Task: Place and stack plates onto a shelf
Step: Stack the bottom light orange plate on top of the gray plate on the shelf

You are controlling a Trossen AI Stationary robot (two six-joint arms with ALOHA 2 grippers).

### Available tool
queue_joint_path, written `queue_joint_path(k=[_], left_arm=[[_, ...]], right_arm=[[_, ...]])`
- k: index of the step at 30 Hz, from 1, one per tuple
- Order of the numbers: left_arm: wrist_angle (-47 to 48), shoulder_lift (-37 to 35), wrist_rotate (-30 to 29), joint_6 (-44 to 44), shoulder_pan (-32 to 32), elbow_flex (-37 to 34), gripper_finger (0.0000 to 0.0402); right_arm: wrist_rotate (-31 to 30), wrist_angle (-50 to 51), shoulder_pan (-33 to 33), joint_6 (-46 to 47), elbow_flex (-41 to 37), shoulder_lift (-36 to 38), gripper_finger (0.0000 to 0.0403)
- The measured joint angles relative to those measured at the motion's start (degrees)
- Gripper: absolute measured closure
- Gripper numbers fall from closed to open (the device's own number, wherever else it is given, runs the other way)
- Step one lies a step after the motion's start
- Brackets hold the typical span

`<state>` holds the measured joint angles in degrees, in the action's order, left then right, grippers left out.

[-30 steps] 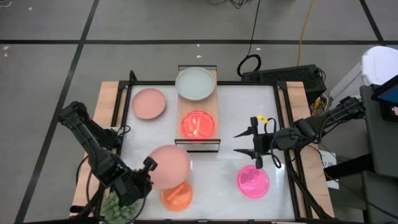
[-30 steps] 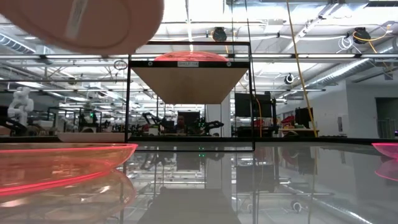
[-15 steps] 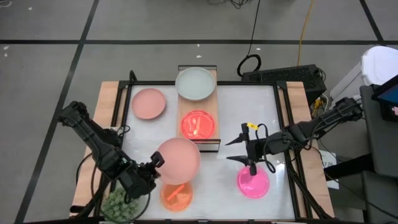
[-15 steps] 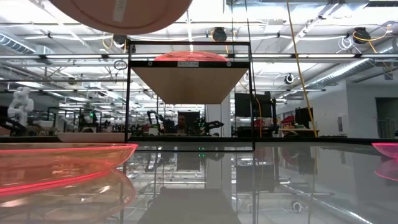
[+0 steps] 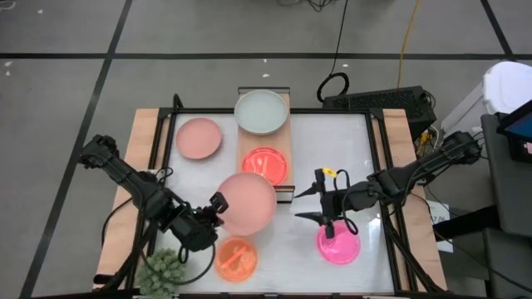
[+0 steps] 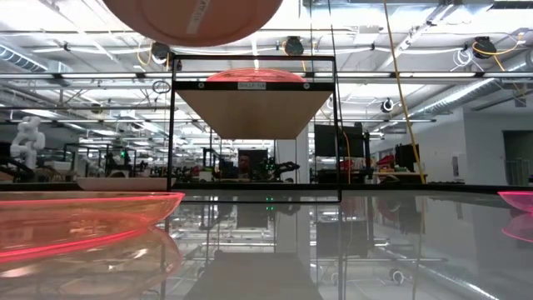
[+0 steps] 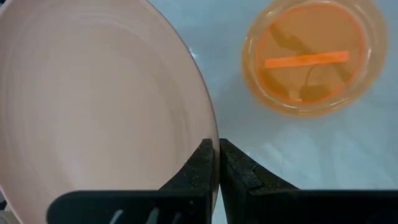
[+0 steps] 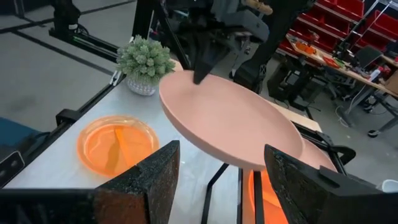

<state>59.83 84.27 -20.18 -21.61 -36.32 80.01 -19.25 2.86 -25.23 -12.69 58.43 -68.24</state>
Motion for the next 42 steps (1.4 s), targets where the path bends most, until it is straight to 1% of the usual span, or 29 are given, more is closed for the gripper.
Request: queue_joint_path(k=[2, 6, 12, 15, 19, 22, 25, 28, 32, 35, 38, 42], left_arm=[[0.0, 0.0, -0.1, -0.8, 0.8, 0.0, 0.0391], [-0.1, 0.0, -3.5, -5.0, 1.8, 0.0, 0.0391], [-0.4, 0.0, -11.4, -12.6, 3.4, 0.0, 0.0391], [-0.5, 0.0, -15.4, -14.6, 4.4, 0.0, 0.0391], [-0.6, -0.7, -15.8, -17.8, 7.1, 0.0, 0.0391], [-1.9, -2.1, -15.8, -21.2, 10.2, 0.0, 0.0391], [-3.2, -4.2, -13.1, -25.2, 14.3, 0.0, 0.0391], [-3.6, -6.7, -8.0, -28.5, 18.6, 0.0, 0.0391], [-4.2, -9.0, -3.2, -33.4, 25.0, 0.0, 0.0391], [-4.2, -10.1, 2.1, -39.2, 30.6, 0.0, 0.0391], [-4.3, -10.5, 6.8, -42.9, 36.6, 0.0, 0.0391], [-5.0, -10.5, 9.3, -47.4, 44.9, 0.0, 0.0391]], right_arm=[[0.0, -0.8, 0.0, 0.0, 0.0, -0.4, 0.0188], [0.0, -1.2, 0.0, -0.4, 0.0, -1.1, 0.0188], [-0.1, -1.4, 0.2, -1.4, 0.0, -1.1, 0.0188], [-0.1, -1.4, 0.2, -1.7, 0.0, -1.1, 0.0188], [-0.1, -1.3, 0.2, -1.9, 0.0, -1.1, 0.0188], [-0.2, -1.4, 0.2, -2.0, 0.0, -1.1, 0.0188], [-0.2, -1.2, 0.2, -2.3, 0.0, -1.1, 0.0188], [-0.3, -0.9, 0.2, -3.0, 0.0, -1.1, 0.0188], [-0.3, -0.5, 0.2, -3.3, 0.0, -1.1, 0.0188], [-0.4, 0.2, 0.2, -3.8, 0.0, -1.1, 0.0188], [-0.4, 0.4, 0.2, -3.5, 0.0, -1.1, 0.0188], [-0.4, 0.5, 0.2, -3.1, 0.0, -1.1, 0.0188]])
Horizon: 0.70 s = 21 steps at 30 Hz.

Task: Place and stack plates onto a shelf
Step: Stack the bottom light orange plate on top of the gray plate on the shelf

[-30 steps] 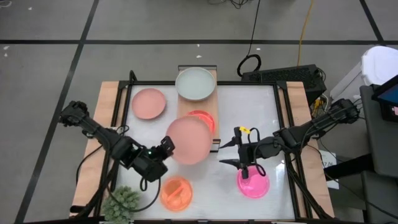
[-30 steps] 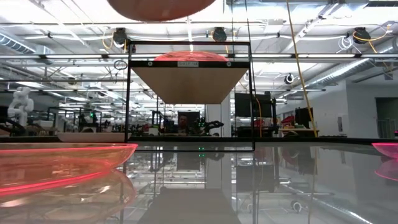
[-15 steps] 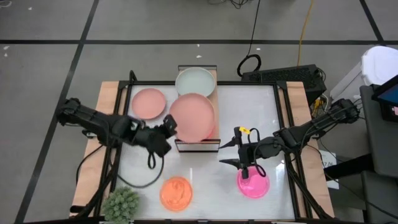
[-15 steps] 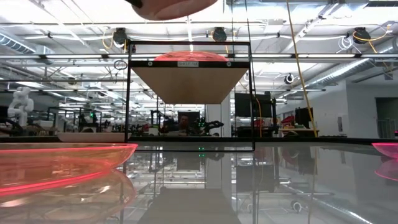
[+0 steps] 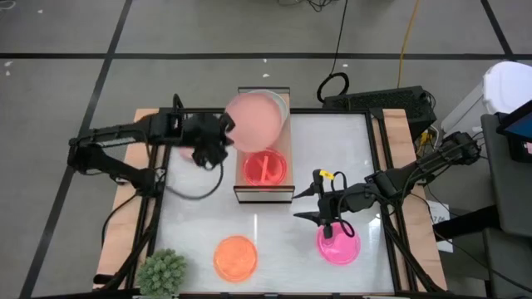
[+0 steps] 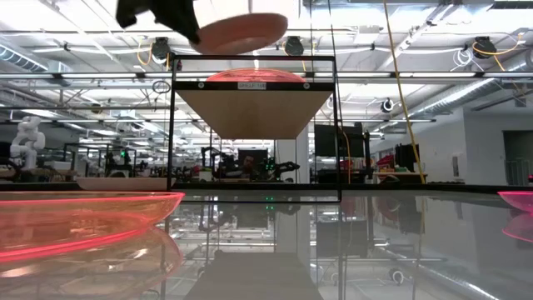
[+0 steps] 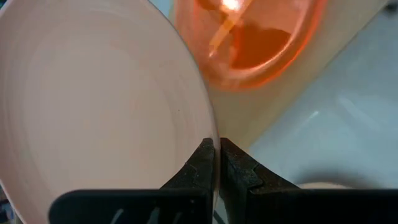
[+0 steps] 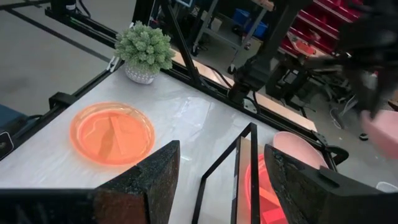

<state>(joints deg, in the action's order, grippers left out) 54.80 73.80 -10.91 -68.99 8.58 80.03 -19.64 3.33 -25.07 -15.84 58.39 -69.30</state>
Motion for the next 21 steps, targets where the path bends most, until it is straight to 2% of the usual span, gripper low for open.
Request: queue_joint_path(k=[8, 14, 21], left_arm=[[-8.2, 2.2, 14.3, -8.9, 15.3, 0.0, 0.0391], [-12.2, 6.5, 24.7, -10.4, 23.3, 0.0, 0.0391], [-12.7, 12.3, 27.5, -9.2, 27.4, 0.0, 0.0391]], right_arm=[[-2.6, 2.9, 0.0, -0.3, 0.0, 0.0, 0.0188], [-2.9, 4.2, 0.0, -0.5, 0.0, 0.0, 0.0188], [-2.9, 4.3, 0.0, -0.5, 0.0, 0.0, 0.0188]])
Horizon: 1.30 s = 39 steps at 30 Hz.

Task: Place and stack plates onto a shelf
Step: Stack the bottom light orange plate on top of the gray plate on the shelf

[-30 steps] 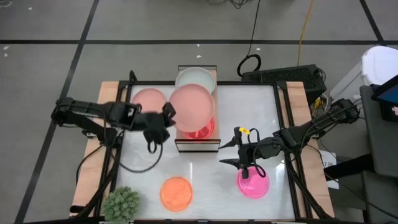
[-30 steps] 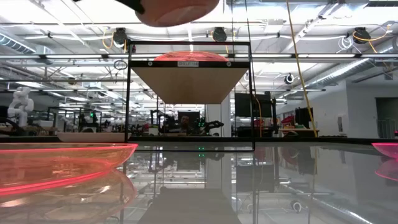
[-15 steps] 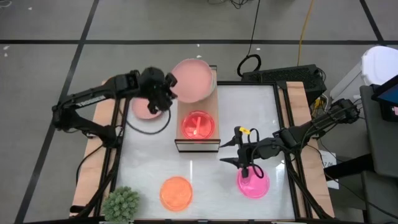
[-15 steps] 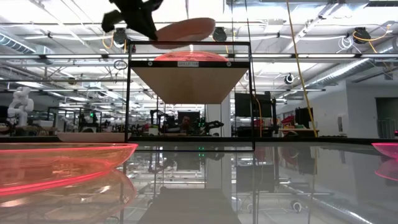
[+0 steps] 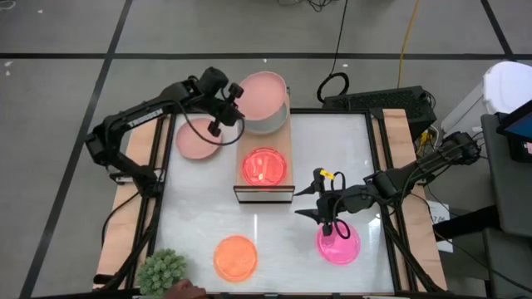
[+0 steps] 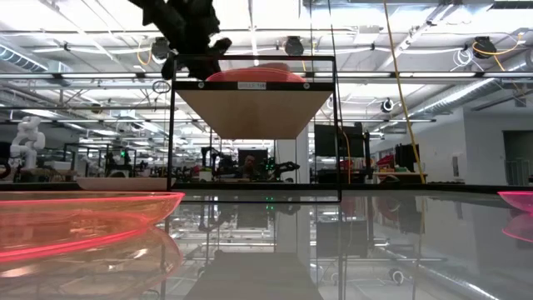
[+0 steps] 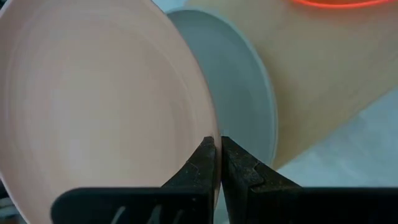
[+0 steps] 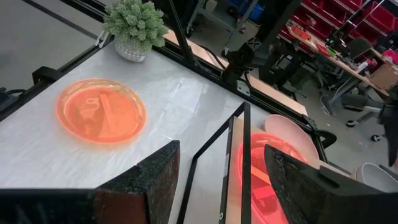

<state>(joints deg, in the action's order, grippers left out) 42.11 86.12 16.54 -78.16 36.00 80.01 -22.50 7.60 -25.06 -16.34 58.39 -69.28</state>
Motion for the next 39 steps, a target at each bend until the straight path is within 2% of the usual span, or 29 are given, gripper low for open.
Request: queue_joint_path(k=[10, 13, 18, 39], left_arm=[[1.1, 1.7, 1.5, 6.9, -0.8, 0.0, 0.0379], [2.0, 1.7, 1.0, 7.3, -2.1, 0.0, 0.0372], [2.3, 1.7, -3.1, 8.2, -3.9, 0.0, 0.0368], [1.4, 1.7, -3.1, 16.6, -5.0, 0.0, 0.0357]], right_arm=[[0.0, 0.7, 0.0, 0.1, 0.0, 0.0, 0.0188], [0.0, 0.9, 0.0, 0.1, 0.0, 0.0, 0.0188], [0.0, 0.9, 0.0, 0.1, 0.0, 0.0, 0.0188], [0.0, 1.2, 0.0, 0.2, 0.0, 0.0, 0.0188]])
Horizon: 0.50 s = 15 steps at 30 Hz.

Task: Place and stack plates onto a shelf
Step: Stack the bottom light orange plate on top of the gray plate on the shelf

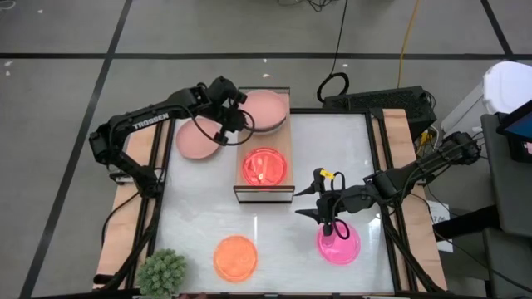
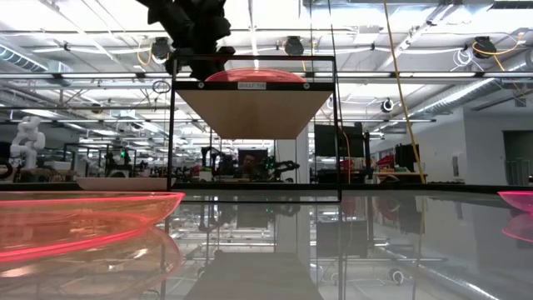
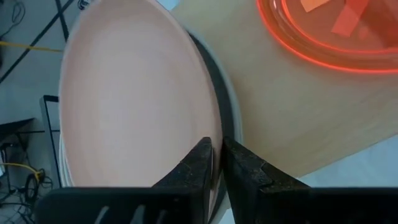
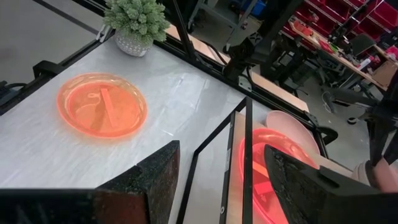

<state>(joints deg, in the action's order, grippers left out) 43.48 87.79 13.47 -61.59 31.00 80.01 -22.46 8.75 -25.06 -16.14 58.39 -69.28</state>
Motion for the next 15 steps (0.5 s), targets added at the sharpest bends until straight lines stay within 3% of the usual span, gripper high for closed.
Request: queue_joint_path(k=[9, 15], left_arm=[[-1.7, -0.1, 0.0, 7.7, -0.5, 0.0, 0.0268], [-4.4, -2.5, -2.0, 20.6, -3.0, 0.0, 0.0250]], right_arm=[[0.0, 0.3, 0.0, 0.0, 0.0, 0.0, 0.0188], [0.0, 0.6, 0.0, 0.4, 0.0, 0.0, 0.0188]])
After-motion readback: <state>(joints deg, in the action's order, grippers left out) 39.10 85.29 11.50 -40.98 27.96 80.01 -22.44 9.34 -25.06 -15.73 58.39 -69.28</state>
